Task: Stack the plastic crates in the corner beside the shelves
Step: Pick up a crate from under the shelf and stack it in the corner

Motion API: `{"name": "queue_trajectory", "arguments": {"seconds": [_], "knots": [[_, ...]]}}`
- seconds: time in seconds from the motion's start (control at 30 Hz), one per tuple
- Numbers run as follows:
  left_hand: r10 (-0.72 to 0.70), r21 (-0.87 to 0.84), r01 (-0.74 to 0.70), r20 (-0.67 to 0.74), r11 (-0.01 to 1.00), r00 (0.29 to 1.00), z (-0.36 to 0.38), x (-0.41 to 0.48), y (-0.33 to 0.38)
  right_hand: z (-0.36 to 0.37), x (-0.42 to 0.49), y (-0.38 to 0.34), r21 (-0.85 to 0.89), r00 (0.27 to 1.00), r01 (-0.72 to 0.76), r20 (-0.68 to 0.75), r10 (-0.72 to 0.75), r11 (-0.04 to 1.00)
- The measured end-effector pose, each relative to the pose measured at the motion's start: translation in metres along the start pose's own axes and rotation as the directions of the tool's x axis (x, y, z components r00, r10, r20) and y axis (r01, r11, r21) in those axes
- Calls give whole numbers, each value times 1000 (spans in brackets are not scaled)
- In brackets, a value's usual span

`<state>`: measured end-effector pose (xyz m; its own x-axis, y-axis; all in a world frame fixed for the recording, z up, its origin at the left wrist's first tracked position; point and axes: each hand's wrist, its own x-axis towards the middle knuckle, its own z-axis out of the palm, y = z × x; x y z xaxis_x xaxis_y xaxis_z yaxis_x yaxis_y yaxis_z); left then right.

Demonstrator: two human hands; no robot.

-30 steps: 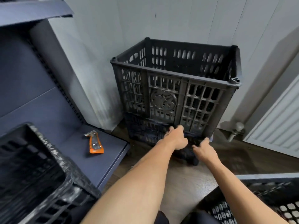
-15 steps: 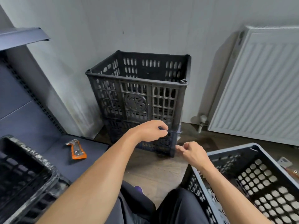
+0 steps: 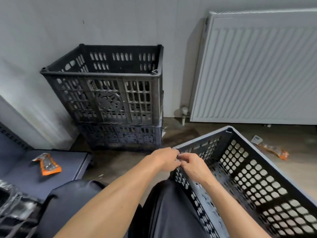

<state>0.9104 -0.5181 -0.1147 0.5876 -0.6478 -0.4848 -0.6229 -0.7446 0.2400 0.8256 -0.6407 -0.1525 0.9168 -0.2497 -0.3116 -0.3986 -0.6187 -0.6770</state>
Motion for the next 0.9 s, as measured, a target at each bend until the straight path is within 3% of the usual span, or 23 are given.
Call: {"name": "queue_trajectory", "arguments": {"seconds": [0.2,0.47,0.67,0.9], "knots": [[26,87,-31,51,996,998,31,13,36,-21,-30,46,73,990,-121,-66,126,990],[63,200,-81,92,976,994,35,0,50,-22,-46,59,130,983,-136,-103,149,982],[0,104,3,-35,995,999,3,-43,23,3,-25,14,71,1000,5,-26,-3,997],[-304,-141,284,-150,948,941,-19,-126,-58,48,-3,-83,3,953,268,145,-266,963]]}}
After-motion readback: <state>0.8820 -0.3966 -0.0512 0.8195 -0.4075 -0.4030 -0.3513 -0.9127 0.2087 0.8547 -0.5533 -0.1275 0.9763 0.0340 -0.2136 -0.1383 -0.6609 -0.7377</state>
